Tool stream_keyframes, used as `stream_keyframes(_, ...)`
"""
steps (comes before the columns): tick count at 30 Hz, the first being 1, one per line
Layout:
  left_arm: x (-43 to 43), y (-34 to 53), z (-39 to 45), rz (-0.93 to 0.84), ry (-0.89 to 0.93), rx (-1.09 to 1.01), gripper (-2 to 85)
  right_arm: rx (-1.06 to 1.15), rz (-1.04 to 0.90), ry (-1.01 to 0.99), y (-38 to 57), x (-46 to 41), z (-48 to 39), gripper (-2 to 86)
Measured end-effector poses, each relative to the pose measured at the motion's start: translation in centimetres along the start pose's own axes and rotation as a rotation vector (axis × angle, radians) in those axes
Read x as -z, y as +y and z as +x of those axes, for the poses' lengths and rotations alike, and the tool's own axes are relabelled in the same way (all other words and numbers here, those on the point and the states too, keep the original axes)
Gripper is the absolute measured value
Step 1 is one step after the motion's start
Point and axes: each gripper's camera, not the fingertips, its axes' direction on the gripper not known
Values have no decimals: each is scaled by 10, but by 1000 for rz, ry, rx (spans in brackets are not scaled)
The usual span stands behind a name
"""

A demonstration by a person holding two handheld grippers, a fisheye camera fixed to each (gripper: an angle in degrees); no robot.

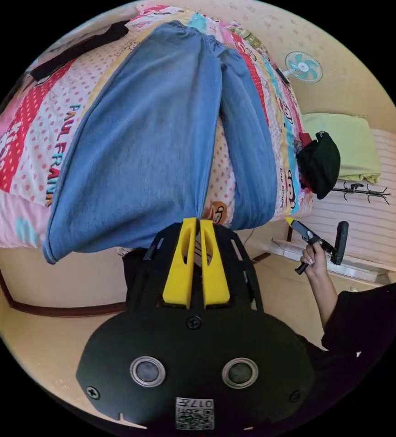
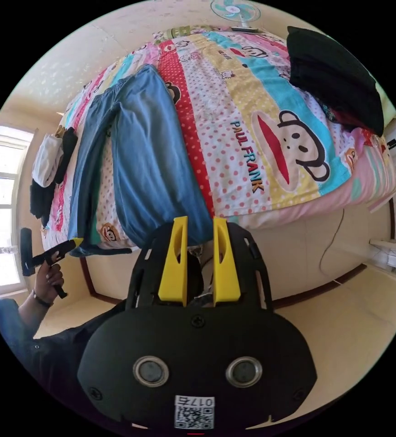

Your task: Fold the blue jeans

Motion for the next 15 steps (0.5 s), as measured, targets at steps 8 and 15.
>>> stream_keyframes(8,-11,11,24,-41,182,-81,55,121,-132,-69,-28,-42,33,96)
stream_keyframes(15,2,-66,106,23,449,-294,86,269,-102,-265,-24,27,19,19)
